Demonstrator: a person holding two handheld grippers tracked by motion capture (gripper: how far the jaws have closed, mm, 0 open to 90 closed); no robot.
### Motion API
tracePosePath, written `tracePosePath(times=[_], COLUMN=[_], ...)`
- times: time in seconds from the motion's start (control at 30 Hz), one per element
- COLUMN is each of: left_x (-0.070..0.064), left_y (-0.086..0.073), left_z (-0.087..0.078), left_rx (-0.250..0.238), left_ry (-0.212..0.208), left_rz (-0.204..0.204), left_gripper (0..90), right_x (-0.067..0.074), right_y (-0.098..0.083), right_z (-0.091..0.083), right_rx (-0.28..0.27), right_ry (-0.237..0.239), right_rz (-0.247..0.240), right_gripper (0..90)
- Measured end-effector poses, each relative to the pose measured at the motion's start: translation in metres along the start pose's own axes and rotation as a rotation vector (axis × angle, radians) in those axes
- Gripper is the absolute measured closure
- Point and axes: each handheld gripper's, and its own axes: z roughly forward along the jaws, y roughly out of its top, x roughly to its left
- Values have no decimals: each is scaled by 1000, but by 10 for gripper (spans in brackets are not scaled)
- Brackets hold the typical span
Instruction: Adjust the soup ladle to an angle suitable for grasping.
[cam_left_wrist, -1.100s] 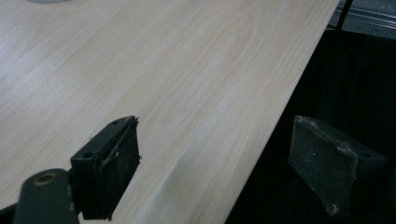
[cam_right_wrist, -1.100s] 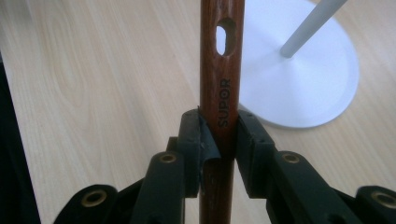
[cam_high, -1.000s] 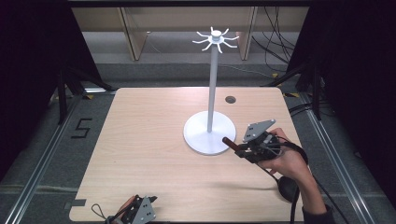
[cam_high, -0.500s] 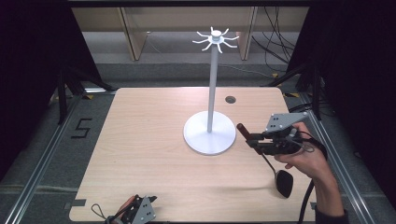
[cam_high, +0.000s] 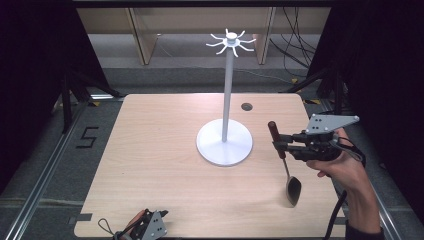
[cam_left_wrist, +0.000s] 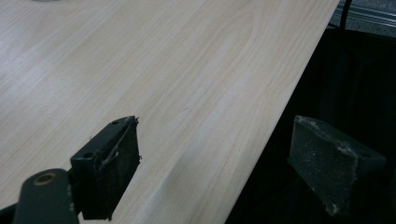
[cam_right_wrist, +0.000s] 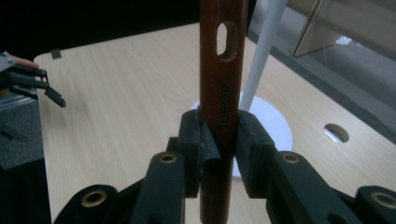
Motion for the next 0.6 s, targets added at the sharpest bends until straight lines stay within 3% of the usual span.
tracePosePath(times=[0.03,0.13,0.17,0.2,0.3,0.43,0.57,0.6], left_x=[0,0,-1,0,0,1,0,2], left_y=[0,0,0,0,0,0,-1,0], left_z=[0,0,1,0,0,1,1,0], left_rx=[0,14,17,25,16,22,7,10], left_ry=[0,-5,-9,9,-3,12,-11,12], left_rz=[0,-1,-13,-2,-5,0,-14,9], left_gripper=[153,153,153,153,153,153,153,152], right_x=[0,-1,0,-1,0,-6,-8,-9], right_y=[0,3,3,5,6,8,8,10], right_z=[0,-2,-2,-3,-2,-5,-9,-11], right_rx=[-29,-40,-60,-52,-75,-107,-142,-135], right_ry=[-17,2,-24,-12,-14,-20,-23,-9], right_rz=[6,-14,-17,-12,10,-2,37,29], right_gripper=[739,739,739,739,739,739,738,738])
